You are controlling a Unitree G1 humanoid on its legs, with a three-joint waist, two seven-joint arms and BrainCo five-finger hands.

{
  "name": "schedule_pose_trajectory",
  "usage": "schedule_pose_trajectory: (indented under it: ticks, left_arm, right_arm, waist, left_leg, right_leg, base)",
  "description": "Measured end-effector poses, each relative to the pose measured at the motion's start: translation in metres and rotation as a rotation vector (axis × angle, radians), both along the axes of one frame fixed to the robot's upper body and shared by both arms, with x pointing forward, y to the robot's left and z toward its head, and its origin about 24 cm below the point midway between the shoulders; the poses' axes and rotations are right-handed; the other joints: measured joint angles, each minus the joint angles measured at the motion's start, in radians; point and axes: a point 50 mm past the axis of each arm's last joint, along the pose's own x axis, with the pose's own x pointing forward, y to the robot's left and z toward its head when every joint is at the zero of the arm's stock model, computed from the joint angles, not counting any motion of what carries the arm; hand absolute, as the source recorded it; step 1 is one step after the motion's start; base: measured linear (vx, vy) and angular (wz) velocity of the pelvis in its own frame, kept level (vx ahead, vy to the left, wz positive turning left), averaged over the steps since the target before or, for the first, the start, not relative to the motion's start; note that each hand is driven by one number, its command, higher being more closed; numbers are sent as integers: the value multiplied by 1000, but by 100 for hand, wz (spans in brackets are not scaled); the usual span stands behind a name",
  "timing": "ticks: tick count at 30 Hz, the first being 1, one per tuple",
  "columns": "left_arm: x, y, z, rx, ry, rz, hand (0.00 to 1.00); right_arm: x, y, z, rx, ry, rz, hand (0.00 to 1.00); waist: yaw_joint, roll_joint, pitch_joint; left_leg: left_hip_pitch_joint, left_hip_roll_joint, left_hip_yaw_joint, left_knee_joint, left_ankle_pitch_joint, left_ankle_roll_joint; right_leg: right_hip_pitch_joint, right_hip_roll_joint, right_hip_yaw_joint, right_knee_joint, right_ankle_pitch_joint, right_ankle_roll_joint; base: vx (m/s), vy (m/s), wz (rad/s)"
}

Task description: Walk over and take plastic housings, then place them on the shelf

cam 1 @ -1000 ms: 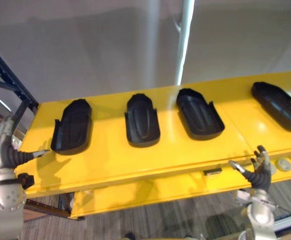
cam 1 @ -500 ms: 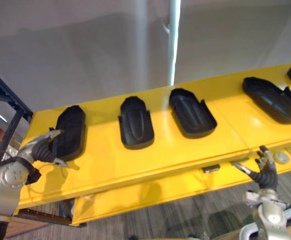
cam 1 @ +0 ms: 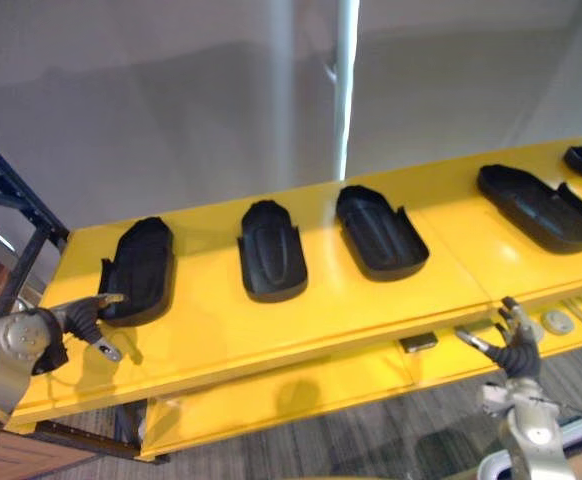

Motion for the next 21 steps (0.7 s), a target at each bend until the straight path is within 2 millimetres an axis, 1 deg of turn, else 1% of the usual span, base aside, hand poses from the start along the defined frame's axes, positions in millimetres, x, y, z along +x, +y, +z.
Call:
schedule_pose_trajectory:
  ticks: [6, 11, 21]
  left_arm:
    - [-1, 3, -8, 7, 41, -7, 0]
    - [-1, 4, -10, 3, 57, -10, 0]
    - [-1, 0, -16, -27, 80, -20, 0]
  right_arm:
    - [2, 5, -8, 17, 30, 20, 0]
    - [6, 6, -5, 17, 17, 25, 0]
    - [6, 7, -5, 17, 15, 27, 0]
  waist:
    - [-5, -8, -5]
    - [-14, -8, -5]
    - [-17, -8, -5]
  left_leg:
    - [0, -1, 2, 0, 0, 0]
    - [1, 0, 8, 0, 0, 0]
    - [0, 0, 24, -1, 0, 0]
  right_leg:
    - [-1, -1, 3, 0, 0, -1]
    - [-1, 0, 9, 1, 0, -3]
    - [-11, -1, 26, 1, 4, -9]
  base:
    - [0, 0, 0]
    - [0, 0, -1]
    - [-3, 7, -5]
